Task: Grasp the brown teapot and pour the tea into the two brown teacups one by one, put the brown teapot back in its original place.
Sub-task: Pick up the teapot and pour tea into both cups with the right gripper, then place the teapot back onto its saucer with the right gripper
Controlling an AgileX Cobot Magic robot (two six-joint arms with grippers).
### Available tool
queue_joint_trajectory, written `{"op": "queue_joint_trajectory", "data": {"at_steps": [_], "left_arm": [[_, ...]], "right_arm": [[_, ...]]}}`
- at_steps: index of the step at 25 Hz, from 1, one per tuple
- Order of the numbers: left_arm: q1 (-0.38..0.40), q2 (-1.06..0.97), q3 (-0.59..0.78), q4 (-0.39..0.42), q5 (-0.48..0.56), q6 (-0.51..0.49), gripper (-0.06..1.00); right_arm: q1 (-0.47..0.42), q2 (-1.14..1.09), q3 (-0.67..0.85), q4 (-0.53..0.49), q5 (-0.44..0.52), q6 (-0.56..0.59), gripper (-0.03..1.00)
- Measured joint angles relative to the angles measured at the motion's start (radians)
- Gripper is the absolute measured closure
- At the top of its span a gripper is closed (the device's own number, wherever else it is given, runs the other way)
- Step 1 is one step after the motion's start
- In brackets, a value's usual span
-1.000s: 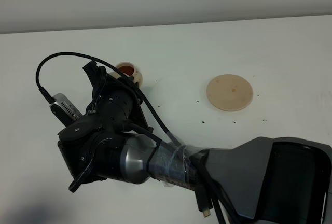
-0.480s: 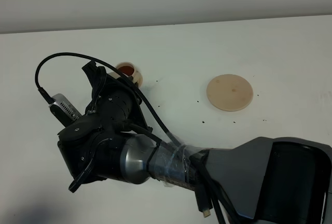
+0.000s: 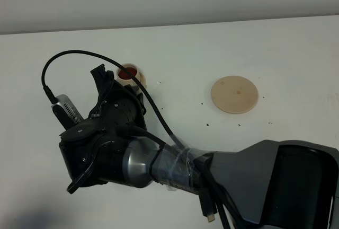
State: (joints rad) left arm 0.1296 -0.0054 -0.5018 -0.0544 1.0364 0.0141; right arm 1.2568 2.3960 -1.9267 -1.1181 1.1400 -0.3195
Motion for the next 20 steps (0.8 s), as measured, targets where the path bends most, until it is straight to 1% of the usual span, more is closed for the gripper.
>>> {"op": "queue_joint_trajectory", "data": {"at_steps": [5, 7, 11, 17, 20], "left_arm": [[0.000, 0.000, 0.000, 0.000, 0.000, 0.000, 0.66], [0.000, 0.000, 0.000, 0.000, 0.000, 0.000, 0.66], [0.000, 0.000, 0.000, 0.000, 0.000, 0.000, 0.66], [0.000, 0.000, 0.000, 0.000, 0.000, 0.000, 0.66], [0.000, 0.000, 0.000, 0.000, 0.000, 0.000, 0.66]], "right_arm": [[-0.002, 0.000, -0.060, 0.109, 0.059, 0.035, 0.84], [-0.011, 0.000, -0.101, 0.160, 0.069, 0.043, 0.84], [-0.052, -0.001, -0.177, 0.325, 0.069, 0.056, 0.84], [-0.150, -0.022, -0.188, 0.593, 0.076, 0.097, 0.84], [-0.191, -0.046, -0.188, 0.700, 0.081, 0.105, 0.84]]}}
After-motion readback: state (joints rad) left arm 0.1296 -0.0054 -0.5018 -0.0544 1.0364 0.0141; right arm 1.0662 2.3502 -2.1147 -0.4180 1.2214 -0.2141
